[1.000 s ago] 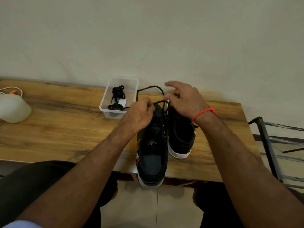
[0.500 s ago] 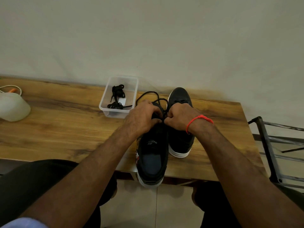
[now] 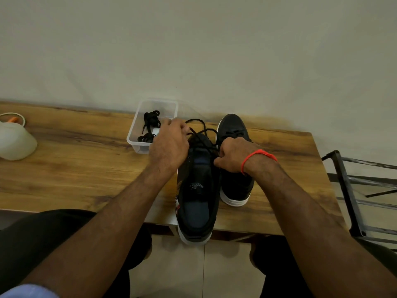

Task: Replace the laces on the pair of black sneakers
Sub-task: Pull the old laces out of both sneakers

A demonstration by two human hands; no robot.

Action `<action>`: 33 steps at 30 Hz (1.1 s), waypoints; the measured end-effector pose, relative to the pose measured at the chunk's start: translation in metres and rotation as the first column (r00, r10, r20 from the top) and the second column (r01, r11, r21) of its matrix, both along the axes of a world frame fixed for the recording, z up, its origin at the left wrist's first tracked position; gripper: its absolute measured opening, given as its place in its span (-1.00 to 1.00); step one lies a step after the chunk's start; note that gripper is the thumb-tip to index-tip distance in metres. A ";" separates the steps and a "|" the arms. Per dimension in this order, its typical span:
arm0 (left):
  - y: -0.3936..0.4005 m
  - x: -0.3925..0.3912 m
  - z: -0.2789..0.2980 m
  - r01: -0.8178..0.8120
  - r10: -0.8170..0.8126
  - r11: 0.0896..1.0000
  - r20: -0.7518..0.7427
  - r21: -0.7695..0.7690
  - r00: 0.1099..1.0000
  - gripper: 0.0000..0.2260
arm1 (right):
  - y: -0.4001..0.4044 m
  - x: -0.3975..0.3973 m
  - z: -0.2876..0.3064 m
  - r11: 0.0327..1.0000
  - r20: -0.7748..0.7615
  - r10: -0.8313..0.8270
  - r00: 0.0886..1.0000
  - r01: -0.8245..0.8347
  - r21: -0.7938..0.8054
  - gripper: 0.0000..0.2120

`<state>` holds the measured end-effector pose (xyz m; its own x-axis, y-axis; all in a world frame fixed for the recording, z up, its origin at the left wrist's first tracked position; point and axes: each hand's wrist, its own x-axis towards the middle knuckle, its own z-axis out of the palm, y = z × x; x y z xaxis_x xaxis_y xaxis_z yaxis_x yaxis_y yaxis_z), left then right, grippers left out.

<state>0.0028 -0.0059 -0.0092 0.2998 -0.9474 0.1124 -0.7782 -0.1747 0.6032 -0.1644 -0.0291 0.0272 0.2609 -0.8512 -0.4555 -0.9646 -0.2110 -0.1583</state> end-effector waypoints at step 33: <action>0.006 -0.020 -0.005 0.205 -0.207 0.977 0.042 0.052 0.977 -0.82 | -0.002 -0.002 0.005 0.998 0.105 -0.013 0.994 0.008 0.055 -0.81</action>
